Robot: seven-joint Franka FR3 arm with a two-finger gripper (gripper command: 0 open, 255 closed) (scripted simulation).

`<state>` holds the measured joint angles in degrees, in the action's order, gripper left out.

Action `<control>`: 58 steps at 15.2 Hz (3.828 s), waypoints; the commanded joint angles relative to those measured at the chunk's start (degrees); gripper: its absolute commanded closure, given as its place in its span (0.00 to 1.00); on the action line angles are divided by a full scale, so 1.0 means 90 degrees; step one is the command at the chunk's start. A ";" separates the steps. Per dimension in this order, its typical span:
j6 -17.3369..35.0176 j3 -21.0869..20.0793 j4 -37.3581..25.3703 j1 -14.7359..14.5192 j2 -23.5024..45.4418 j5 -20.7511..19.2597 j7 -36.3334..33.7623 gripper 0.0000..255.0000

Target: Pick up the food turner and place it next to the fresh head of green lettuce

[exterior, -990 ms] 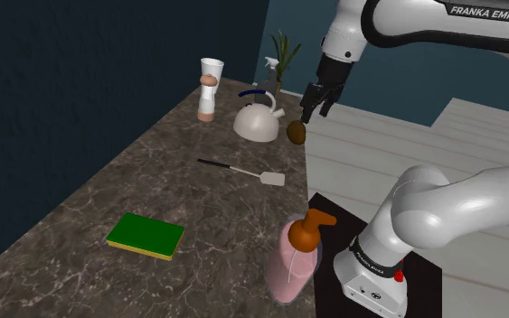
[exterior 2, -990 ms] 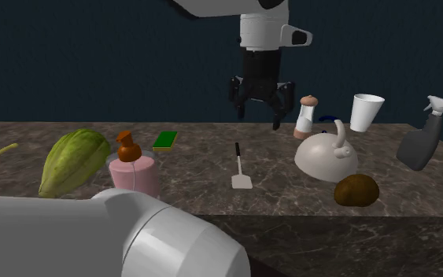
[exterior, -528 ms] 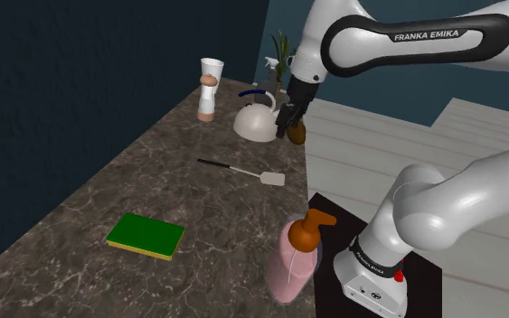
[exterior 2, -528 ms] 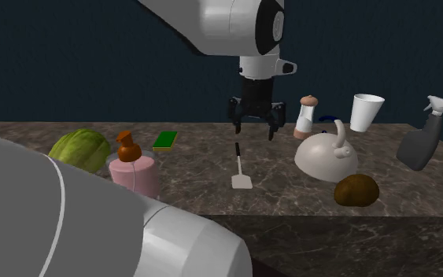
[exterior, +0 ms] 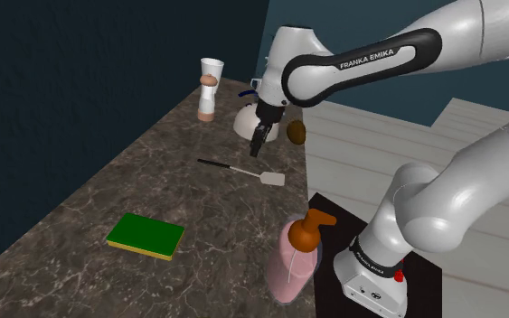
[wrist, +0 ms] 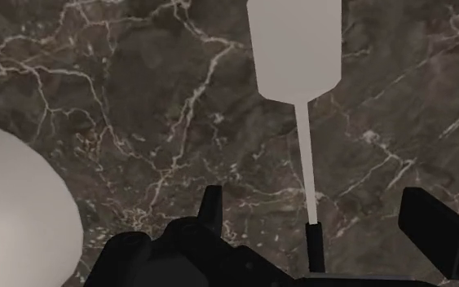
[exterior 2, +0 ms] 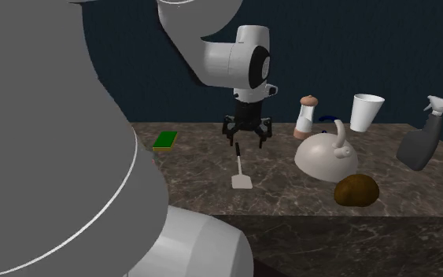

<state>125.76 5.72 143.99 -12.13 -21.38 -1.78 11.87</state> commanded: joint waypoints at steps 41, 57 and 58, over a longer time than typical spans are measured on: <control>0.0384 -0.0025 -0.0365 -0.0331 0.0690 0.0166 0.0682 1.00; -0.1072 -0.0066 -0.1311 -0.0325 0.0179 0.0131 0.0627 1.00; -0.1161 -0.0068 -0.1381 -0.0326 0.0160 0.0130 0.0625 1.00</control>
<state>116.10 5.03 132.37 -15.10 -20.00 -0.61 17.38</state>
